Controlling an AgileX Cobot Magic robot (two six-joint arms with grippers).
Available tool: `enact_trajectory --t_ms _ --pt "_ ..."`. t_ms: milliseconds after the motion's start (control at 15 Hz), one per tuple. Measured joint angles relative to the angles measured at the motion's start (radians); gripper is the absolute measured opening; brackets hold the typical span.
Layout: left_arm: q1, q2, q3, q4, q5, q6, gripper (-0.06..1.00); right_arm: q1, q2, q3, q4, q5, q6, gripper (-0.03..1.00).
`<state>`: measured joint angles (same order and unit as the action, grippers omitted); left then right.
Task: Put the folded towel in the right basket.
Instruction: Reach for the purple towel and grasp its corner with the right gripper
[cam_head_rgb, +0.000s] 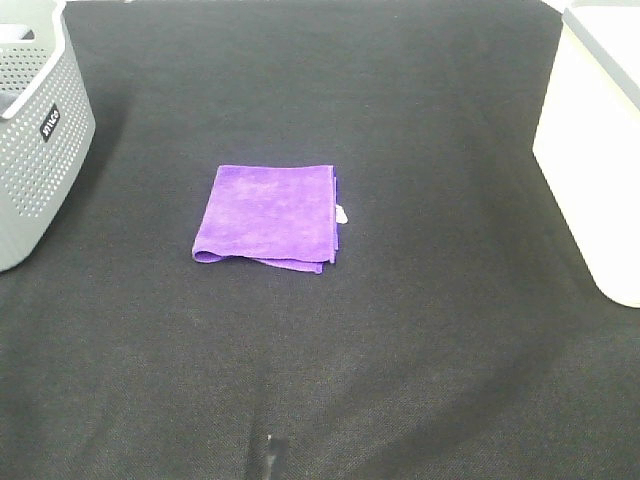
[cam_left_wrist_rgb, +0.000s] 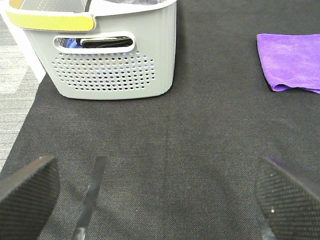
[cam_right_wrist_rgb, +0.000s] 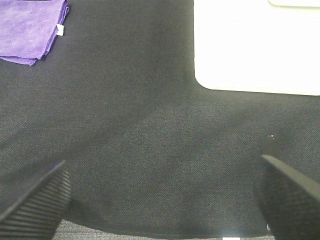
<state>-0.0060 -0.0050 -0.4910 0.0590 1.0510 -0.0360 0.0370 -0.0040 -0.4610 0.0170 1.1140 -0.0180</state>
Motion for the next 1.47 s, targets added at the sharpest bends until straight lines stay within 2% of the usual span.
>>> enact_trajectory --t_ms 1467 --pt "0.0 0.0 0.0 0.0 0.0 0.0 0.99 0.0 0.04 -0.032 0.0 0.003 -0.001 0.94"
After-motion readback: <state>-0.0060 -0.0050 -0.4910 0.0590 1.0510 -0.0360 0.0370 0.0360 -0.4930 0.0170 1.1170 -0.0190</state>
